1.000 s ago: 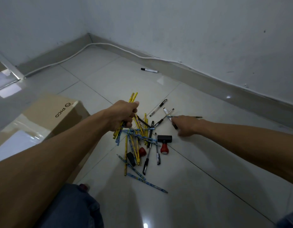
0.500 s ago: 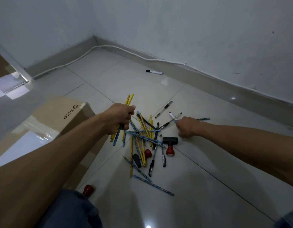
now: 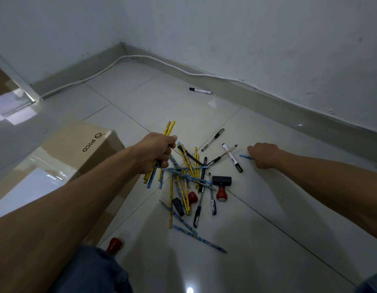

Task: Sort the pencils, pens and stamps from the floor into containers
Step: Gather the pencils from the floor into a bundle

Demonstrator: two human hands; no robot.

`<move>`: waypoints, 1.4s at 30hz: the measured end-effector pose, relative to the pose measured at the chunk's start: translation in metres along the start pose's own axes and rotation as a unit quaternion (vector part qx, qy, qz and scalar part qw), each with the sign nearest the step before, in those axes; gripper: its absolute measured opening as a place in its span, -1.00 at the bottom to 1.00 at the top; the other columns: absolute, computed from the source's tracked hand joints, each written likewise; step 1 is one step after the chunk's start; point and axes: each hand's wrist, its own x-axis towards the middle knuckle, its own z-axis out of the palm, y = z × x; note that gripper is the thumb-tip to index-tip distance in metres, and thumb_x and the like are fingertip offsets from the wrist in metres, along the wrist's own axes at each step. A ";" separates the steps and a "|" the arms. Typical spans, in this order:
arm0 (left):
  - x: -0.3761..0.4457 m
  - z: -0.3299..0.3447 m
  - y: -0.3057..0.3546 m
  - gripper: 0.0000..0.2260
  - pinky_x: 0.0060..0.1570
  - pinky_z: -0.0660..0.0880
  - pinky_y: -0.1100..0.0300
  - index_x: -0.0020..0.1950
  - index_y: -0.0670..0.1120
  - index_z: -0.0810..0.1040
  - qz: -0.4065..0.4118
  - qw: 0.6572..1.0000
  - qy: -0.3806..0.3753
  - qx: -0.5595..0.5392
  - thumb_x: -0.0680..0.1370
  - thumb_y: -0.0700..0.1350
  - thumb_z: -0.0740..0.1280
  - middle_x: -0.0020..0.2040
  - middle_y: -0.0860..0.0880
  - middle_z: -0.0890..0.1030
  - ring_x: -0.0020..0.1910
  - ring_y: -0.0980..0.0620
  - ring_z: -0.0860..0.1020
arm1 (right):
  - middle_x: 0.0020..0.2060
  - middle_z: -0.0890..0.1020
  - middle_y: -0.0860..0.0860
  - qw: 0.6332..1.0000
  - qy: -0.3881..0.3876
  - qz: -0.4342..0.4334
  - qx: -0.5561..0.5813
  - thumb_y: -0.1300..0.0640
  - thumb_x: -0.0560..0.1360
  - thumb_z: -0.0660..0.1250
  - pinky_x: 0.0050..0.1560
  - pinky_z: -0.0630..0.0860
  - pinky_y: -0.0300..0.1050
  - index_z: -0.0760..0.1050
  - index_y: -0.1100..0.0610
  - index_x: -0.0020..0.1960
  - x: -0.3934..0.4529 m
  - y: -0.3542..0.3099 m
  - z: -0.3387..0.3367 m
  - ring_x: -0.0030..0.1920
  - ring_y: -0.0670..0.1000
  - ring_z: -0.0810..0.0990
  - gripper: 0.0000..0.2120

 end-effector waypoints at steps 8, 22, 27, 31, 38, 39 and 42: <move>0.000 0.000 0.001 -0.74 -0.57 0.26 0.21 -0.08 -0.15 0.43 0.000 1.000 -0.005 0.001 0.73 -0.03 0.23 -0.46 0.03 0.19 -0.55 0.08 0.15 | 0.18 0.58 0.21 0.989 -0.041 0.009 0.139 0.10 0.52 0.32 -0.08 0.54 -0.10 0.48 0.19 0.18 0.001 0.001 -0.011 0.06 0.18 0.63 -0.73; -0.003 -0.008 -0.004 -0.77 -0.54 0.25 0.20 -0.02 -0.18 0.46 0.002 1.000 0.008 -0.009 0.73 -0.06 0.23 -0.50 0.04 0.20 -0.57 0.08 0.15 | -0.09 0.54 0.12 0.889 -0.020 -0.055 0.455 -0.11 0.49 0.51 -0.26 0.44 -0.11 0.55 0.25 0.11 0.023 -0.124 -0.036 -0.16 0.06 0.52 -0.54; -0.003 -0.018 -0.009 -0.78 -0.51 0.21 0.20 -0.06 -0.17 0.44 -0.003 0.999 0.021 -0.026 0.73 -0.08 0.24 -0.52 0.04 0.20 -0.57 0.08 0.14 | 0.00 0.40 0.05 0.940 0.079 -0.095 0.318 -0.21 0.41 0.56 -0.25 0.37 -0.04 0.38 0.14 0.13 0.024 -0.163 -0.029 -0.02 0.09 0.44 -0.42; 0.000 -0.024 -0.013 -0.77 -0.47 0.18 0.19 -0.08 -0.15 0.43 -0.007 0.999 0.025 -0.033 0.73 -0.08 0.24 -0.51 0.04 0.19 -0.56 0.08 0.13 | -0.11 0.54 0.10 0.943 0.089 -0.113 0.301 -0.03 0.42 0.51 -0.23 0.53 0.02 0.43 0.13 -0.11 0.029 -0.179 -0.032 -0.14 0.14 0.54 -0.68; 0.004 -0.033 -0.018 -0.78 -0.48 0.18 0.20 -0.07 -0.15 0.44 -0.012 0.999 0.019 -0.036 0.72 -0.07 0.25 -0.50 0.04 0.18 -0.55 0.08 0.12 | -0.06 0.45 0.10 0.960 0.074 -0.072 0.259 -0.21 0.50 0.43 -0.34 0.34 -0.11 0.34 0.10 -0.19 0.029 -0.185 -0.035 -0.17 0.12 0.49 -0.57; 0.004 -0.034 -0.019 -0.79 -0.49 0.18 0.21 -0.06 -0.15 0.44 -0.012 0.999 0.019 -0.036 0.72 -0.07 0.25 -0.50 0.04 0.18 -0.55 0.08 0.12 | -0.01 0.46 0.13 0.962 0.078 -0.073 0.250 -0.28 0.50 0.40 -0.26 0.38 -0.08 0.36 0.11 -0.13 0.029 -0.187 -0.035 -0.11 0.15 0.51 -0.53; 0.005 -0.034 -0.019 -0.80 -0.52 0.19 0.23 -0.05 -0.15 0.45 -0.009 0.999 0.020 -0.034 0.72 -0.07 0.26 -0.51 0.04 0.18 -0.55 0.08 0.12 | 0.16 0.48 0.20 0.966 0.086 -0.083 0.228 -0.48 0.44 0.33 -0.12 0.43 0.00 0.43 0.15 0.06 0.023 -0.195 -0.033 0.04 0.20 0.53 -0.33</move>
